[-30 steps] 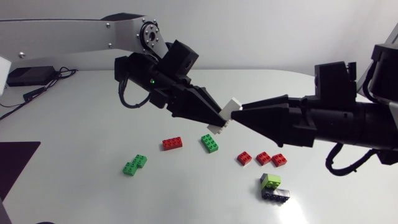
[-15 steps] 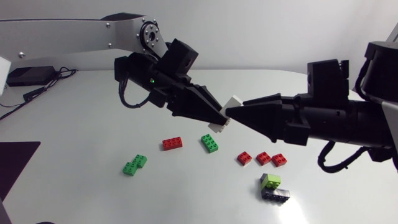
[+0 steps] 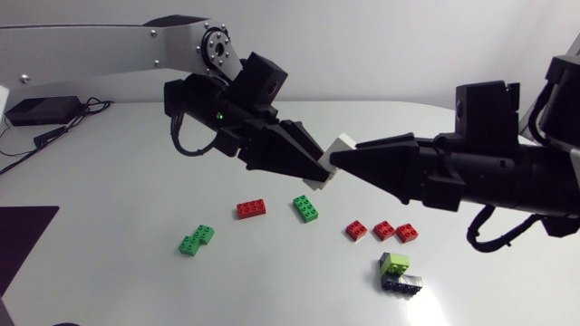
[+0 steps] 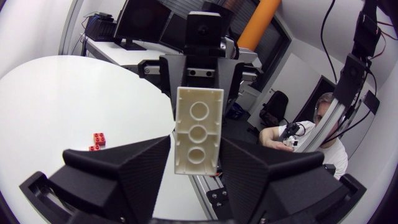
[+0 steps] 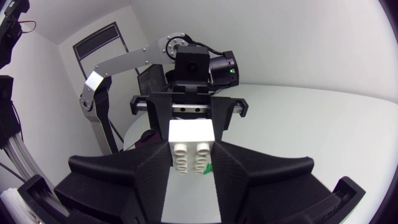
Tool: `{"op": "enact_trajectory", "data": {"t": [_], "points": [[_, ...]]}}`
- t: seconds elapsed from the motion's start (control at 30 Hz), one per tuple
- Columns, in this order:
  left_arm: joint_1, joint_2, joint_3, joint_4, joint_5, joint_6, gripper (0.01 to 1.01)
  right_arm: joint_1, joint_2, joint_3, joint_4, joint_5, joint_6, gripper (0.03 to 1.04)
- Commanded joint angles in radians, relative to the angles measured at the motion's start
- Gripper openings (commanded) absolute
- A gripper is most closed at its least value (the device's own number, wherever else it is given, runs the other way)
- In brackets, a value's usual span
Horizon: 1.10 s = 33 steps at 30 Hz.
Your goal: Separate the duplo bricks
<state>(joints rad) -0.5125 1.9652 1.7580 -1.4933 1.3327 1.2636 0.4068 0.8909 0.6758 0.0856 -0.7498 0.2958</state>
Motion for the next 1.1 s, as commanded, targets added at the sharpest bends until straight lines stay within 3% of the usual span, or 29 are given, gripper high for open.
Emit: {"op": "enact_trajectory", "data": {"t": [0.0,0.1,0.2,0.33,0.47,0.6,0.87,1.07], "points": [[-0.001,-0.028,-0.002,-0.024,0.020,0.010,0.882,-0.006,-0.027,-0.012,0.009,0.003,-0.001,0.15],[0.012,-0.051,-0.008,-0.027,0.005,0.014,0.967,-0.029,-0.037,-0.007,-0.020,-0.005,-0.021,0.15],[0.035,-0.074,0.003,-0.027,-0.040,0.014,0.980,-0.042,-0.043,0.008,-0.075,-0.003,-0.076,0.15],[0.086,-0.111,0.032,-0.015,-0.167,0.008,0.982,-0.046,0.002,0.057,-0.219,0.049,-0.234,0.15],[0.118,-0.149,0.041,0.030,-0.323,-0.015,0.982,0.017,0.066,0.116,-0.359,0.156,-0.403,0.15],[0.120,-0.189,-0.014,0.154,-0.514,-0.070,0.980,0.135,0.177,0.156,-0.446,0.326,-0.570,0.15],[0.120,-0.239,-0.143,0.294,-0.748,-0.079,0.980,0.279,0.488,0.234,-0.463,0.517,-0.753,0.15],[0.120,-0.275,-0.216,0.349,-0.854,-0.070,0.980,0.317,0.681,0.370,-0.573,0.583,-0.866,0.15]]}}
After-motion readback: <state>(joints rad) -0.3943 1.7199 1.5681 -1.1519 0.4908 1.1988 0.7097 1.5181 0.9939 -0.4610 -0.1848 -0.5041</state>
